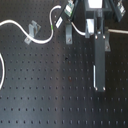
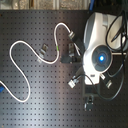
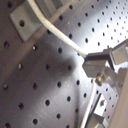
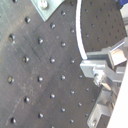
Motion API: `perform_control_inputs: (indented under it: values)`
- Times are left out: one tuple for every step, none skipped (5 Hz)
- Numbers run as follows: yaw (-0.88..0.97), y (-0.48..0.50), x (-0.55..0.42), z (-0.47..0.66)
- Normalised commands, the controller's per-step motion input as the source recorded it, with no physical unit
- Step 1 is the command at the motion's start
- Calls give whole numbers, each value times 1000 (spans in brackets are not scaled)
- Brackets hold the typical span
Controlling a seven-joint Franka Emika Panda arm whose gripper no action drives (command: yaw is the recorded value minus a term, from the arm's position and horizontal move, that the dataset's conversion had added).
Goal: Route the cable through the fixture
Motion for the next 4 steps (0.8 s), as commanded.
perform_control_inputs:
  values:
    - [0, -19, 0, 0]
    - [0, -105, 7, 1]
    - [0, -331, 101, -393]
    - [3, -296, 239, -524]
